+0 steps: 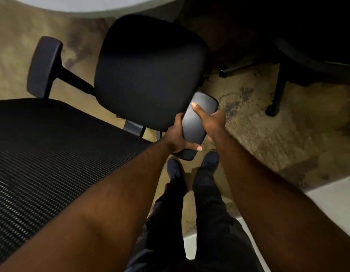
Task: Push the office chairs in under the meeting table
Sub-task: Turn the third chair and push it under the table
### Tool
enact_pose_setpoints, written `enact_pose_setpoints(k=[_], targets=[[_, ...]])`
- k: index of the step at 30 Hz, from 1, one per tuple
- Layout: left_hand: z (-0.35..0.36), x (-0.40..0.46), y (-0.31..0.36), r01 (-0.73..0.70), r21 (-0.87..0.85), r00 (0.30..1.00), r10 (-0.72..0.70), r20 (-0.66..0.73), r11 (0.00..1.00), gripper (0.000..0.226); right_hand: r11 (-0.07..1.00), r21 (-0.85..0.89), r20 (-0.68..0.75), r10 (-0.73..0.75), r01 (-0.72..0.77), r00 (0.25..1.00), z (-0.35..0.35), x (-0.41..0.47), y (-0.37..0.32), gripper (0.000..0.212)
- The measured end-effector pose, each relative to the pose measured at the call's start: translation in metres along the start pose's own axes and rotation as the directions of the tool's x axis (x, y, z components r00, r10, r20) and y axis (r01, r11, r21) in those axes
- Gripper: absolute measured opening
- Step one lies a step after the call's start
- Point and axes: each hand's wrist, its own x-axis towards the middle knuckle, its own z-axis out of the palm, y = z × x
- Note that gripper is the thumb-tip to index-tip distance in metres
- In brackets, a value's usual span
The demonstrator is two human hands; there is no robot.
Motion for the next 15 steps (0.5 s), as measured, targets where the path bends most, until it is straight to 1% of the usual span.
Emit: enact_pose_setpoints(k=[2,6,8,10,12,15], targets=[[-0.001,0.001,0.003,-0.002,-0.002,1.0,0.002,0.003,1.0,0.135,1.0,-0.016,0.0,-0.01,0.01,1.0,0.0,0.004,0.0,0.086],[-0.004,-0.001,0.011,0.024,0.039,1.0,-0.024,0.002,0.999,0.136,0.995,-0.096,0.035,-0.006,0.009,0.999,-0.006,0.006,-0.005,0.09],[-0.006,-0.004,0.015,0.035,0.089,0.999,-0.036,0.008,0.995,0.137,0.993,-0.112,0.082,-0.032,0.041,0.996,-0.012,0.004,-0.007,0.085],[-0.009,-0.01,0.019,0.024,0.112,1.0,-0.024,0.002,0.993,0.138,0.994,-0.088,0.119,-0.06,0.07,0.991,-0.02,0.0,-0.01,0.077],[-0.016,-0.018,0.022,0.011,0.092,1.0,-0.008,-0.028,0.996,0.137,0.989,-0.106,0.117,-0.091,0.104,0.989,-0.03,-0.008,-0.017,0.076],[-0.032,-0.035,0.029,-0.031,0.069,0.994,0.038,-0.106,0.997,0.13,0.963,-0.17,0.083,-0.199,0.21,0.977,-0.043,-0.024,-0.033,0.072]])
